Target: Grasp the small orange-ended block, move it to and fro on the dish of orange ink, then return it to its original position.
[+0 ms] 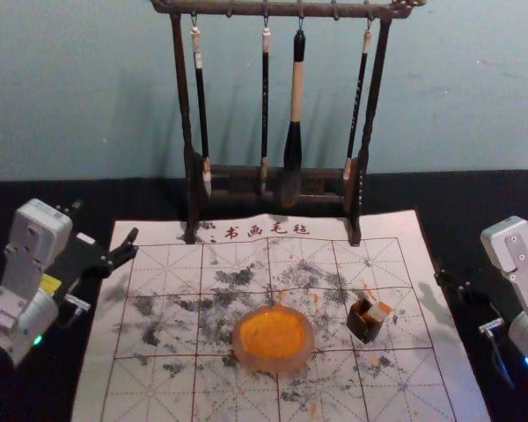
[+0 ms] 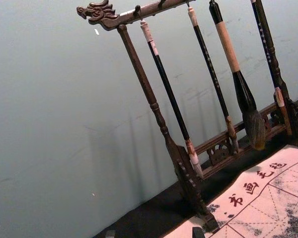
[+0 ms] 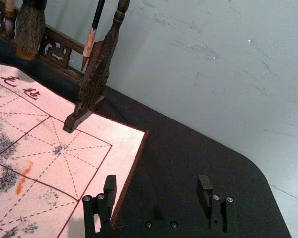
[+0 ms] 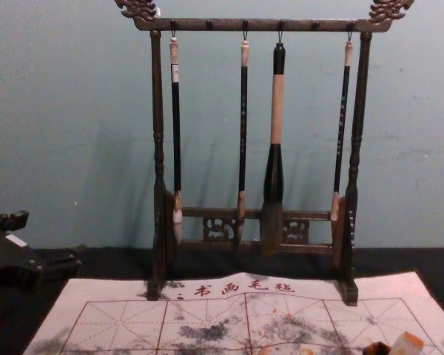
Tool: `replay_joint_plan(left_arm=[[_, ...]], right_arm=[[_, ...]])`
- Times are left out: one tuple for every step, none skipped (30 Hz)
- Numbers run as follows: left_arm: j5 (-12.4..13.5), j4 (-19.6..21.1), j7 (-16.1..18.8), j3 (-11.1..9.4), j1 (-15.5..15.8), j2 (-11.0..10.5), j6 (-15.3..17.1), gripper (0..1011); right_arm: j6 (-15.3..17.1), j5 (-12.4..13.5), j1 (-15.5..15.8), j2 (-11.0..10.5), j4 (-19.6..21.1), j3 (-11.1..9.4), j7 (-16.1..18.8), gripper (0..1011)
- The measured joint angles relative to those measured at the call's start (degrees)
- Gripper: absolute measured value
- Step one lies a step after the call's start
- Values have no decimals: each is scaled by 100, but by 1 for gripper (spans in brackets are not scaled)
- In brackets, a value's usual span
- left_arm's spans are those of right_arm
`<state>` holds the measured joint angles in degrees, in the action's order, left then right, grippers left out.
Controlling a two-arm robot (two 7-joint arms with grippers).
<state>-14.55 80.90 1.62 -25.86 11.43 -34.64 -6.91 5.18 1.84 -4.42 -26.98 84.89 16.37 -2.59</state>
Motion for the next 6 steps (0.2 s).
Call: replay_joint_plan(left_arm=[[0, 0, 0, 0, 0, 0, 0, 1001], [0, -1, 0, 0, 0, 0, 0, 1001], [0, 0, 0, 0, 0, 0, 0, 1001], [0, 0, 0, 0, 0, 0, 0, 1001], [0, 0, 0, 0, 0, 0, 0, 1001], [0, 0, 0, 0, 0, 0, 0, 1001]], right_arm=[[0, 0, 0, 0, 0, 0, 0, 1000], [0, 0, 0, 0, 0, 0, 0, 1000], [0, 0, 0, 0, 0, 0, 0, 1000], [0, 0, 0, 0, 0, 0, 0, 1000], [0, 0, 0, 0, 0, 0, 0, 1000], [0, 0, 0, 0, 0, 0, 0, 1000]])
